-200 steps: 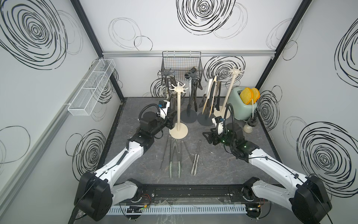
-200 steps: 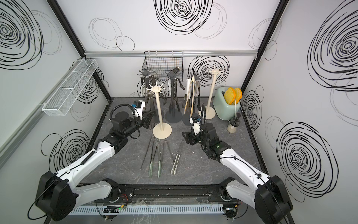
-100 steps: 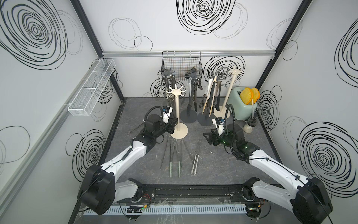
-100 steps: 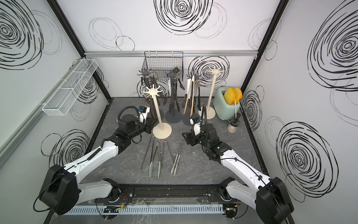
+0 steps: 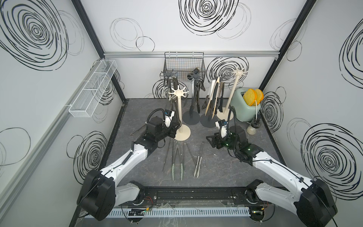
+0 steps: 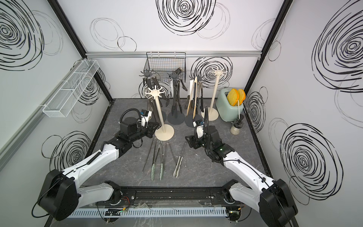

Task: Hang food tongs on kitchen utensil racks
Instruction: Hang the food tongs on the rack, then pick up the food tongs from the center of the board.

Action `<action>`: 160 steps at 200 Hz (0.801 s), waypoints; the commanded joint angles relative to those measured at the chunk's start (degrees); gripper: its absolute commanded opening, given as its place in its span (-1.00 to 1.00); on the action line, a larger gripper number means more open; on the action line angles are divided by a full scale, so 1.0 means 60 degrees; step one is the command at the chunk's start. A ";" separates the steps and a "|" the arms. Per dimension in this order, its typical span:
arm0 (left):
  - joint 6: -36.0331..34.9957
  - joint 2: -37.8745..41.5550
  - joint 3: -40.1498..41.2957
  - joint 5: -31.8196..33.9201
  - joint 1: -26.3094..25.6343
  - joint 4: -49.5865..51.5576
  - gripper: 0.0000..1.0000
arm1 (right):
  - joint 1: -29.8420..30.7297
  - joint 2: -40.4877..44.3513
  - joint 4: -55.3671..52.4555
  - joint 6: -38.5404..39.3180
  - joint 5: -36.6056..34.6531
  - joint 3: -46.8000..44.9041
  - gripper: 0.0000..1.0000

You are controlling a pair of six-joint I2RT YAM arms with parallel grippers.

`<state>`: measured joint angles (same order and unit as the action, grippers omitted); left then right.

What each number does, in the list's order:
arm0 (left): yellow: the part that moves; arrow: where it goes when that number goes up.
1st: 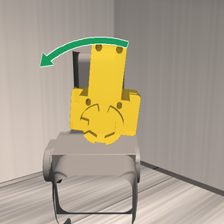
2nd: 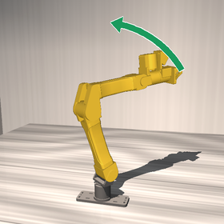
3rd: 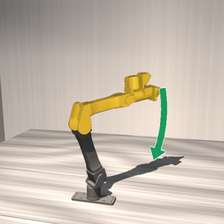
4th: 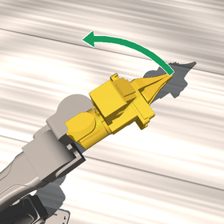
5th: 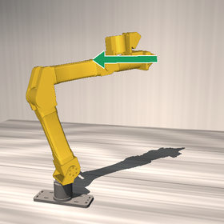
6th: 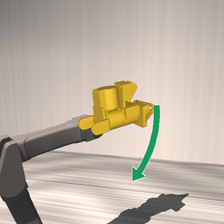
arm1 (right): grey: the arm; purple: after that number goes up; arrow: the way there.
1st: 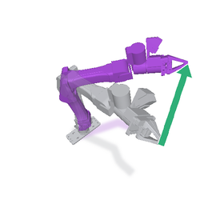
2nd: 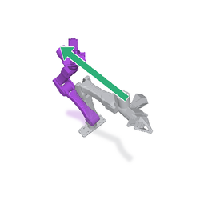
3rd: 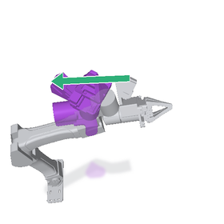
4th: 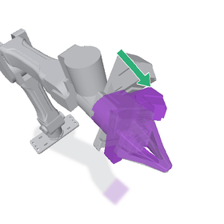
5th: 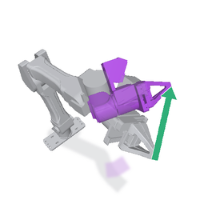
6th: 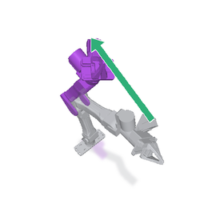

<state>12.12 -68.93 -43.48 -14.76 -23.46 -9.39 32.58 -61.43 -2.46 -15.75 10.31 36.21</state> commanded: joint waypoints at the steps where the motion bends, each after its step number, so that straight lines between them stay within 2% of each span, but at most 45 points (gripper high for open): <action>1: 0.0474 0.0535 0.0235 0.0433 -0.0130 0.0084 -0.55 | 0.0597 -0.0278 -0.1187 -0.0511 -0.1116 0.0495 0.44; 39: 0.1331 0.1364 0.0823 0.1103 -0.0195 0.0471 -0.50 | 0.1825 -0.1240 -0.2199 -0.1508 -0.2338 0.1009 0.43; 65: 0.1896 0.2033 0.1170 0.1439 -0.0232 0.0806 -0.46 | 0.2341 -0.2115 -0.3022 -0.2456 -0.2888 0.1497 0.35; 107: 0.2436 0.2736 0.1186 0.1845 -0.0220 0.1870 -0.39 | 0.2930 -0.3509 -0.4375 -0.3900 -0.3202 0.2298 0.19; 160: 0.2348 0.2856 0.0993 0.1551 -0.0220 0.2570 -0.36 | 0.3580 -0.3908 -0.4634 -0.5357 -0.3255 0.2266 0.15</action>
<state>25.23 -52.49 -36.10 -5.04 -24.40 4.84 52.62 -84.05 -26.74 -41.30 -7.38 48.80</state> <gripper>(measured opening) 0.317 0.577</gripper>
